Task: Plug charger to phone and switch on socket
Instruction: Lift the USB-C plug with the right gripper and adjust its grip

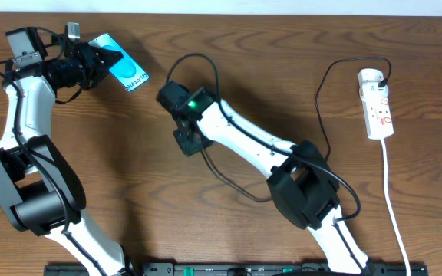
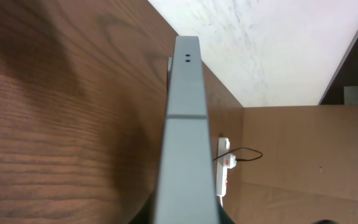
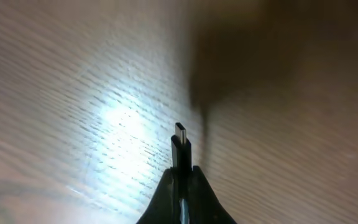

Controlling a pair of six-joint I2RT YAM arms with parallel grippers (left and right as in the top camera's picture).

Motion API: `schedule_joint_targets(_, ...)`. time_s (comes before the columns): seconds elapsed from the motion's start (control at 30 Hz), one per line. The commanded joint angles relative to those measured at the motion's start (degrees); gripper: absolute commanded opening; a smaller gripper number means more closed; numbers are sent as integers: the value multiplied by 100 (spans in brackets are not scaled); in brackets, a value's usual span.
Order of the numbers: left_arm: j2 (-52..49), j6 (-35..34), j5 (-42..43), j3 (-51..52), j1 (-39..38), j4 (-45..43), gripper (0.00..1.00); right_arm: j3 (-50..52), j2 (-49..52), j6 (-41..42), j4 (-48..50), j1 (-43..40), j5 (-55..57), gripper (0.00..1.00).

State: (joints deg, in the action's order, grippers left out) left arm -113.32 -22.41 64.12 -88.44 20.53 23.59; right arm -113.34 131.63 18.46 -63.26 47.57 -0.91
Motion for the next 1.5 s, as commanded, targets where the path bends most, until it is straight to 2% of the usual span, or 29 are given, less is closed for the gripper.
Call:
schedule_joint_targets(0.0, 142, 94, 79, -66, 9, -26, 7, -485, -7, -278, -188, -111, -380, 1)
schedule_joint_targets(0.23, 142, 96, 79, -66, 9, -26, 7, -1152, -9, -1298, -190, -402, -2688, 1)
schedule_joint_targets(0.43, 142, 98, 76, -66, 20, -28, 7, -1246, -9, -2100, -229, -754, -4481, 1)
schedule_joint_targets(0.67, 142, 96, 83, -66, 57, -26, 7, -1246, -9, -2658, -269, -1038, -5698, 1)
schedule_joint_targets(0.77, 142, 94, 83, -66, 57, -26, 7, -1246, -9, -2734, -297, -1130, -5823, 1)
schedule_joint_targets(1.13, 142, 94, 83, -66, 57, -26, 7, -1246, -9, -2789, -601, -1239, -5088, 1)
schedule_joint_targets(1.47, 142, 94, 83, -66, 57, -28, 7, -1244, -7, -732, -1676, -1235, -323, 1)
